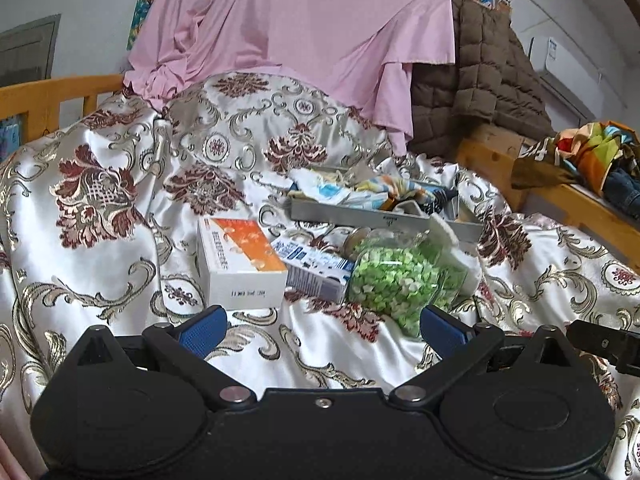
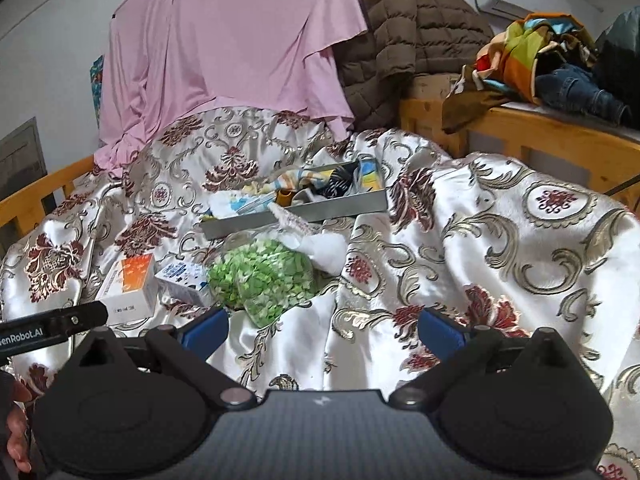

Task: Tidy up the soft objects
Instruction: 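Move both tools back toward the white fabric beside the glass jar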

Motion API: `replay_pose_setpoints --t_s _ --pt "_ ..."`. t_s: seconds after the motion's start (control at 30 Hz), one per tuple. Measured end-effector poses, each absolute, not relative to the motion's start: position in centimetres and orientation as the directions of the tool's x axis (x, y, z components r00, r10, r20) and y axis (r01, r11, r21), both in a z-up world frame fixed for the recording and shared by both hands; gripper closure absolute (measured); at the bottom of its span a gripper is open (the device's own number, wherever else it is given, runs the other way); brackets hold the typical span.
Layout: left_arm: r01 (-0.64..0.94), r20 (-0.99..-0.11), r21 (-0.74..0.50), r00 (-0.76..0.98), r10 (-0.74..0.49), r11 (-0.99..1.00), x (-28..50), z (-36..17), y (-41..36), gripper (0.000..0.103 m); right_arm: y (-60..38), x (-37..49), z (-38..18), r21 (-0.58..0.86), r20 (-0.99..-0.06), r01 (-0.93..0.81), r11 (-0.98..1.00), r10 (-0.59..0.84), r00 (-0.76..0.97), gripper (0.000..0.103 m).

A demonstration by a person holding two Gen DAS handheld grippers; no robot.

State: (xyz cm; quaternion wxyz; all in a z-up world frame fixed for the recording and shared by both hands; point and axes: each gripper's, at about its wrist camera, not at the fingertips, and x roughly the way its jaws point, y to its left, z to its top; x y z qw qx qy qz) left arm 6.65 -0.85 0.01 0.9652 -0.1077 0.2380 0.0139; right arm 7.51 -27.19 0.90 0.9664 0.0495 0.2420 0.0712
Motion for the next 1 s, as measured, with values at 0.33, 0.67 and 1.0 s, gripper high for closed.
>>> replay_pose_setpoints --t_s 0.33,0.67,1.0 --pt "-0.091 -0.509 -0.191 0.860 -0.019 0.977 7.5 -0.8 -1.0 0.001 -26.3 8.8 0.0 0.113 -0.469 -0.174 0.978 0.207 0.859 0.000" --pt "-0.101 -0.533 -0.183 0.846 -0.012 0.978 8.7 -1.0 -1.4 0.001 -25.6 11.2 -0.1 0.093 -0.434 -0.242 0.966 0.258 0.863 0.000" --pt "0.017 -0.520 -0.204 0.845 -0.123 0.979 14.2 0.7 -2.7 0.001 -25.9 16.7 -1.4 0.071 -0.411 -0.275 0.959 0.279 0.868 0.000"
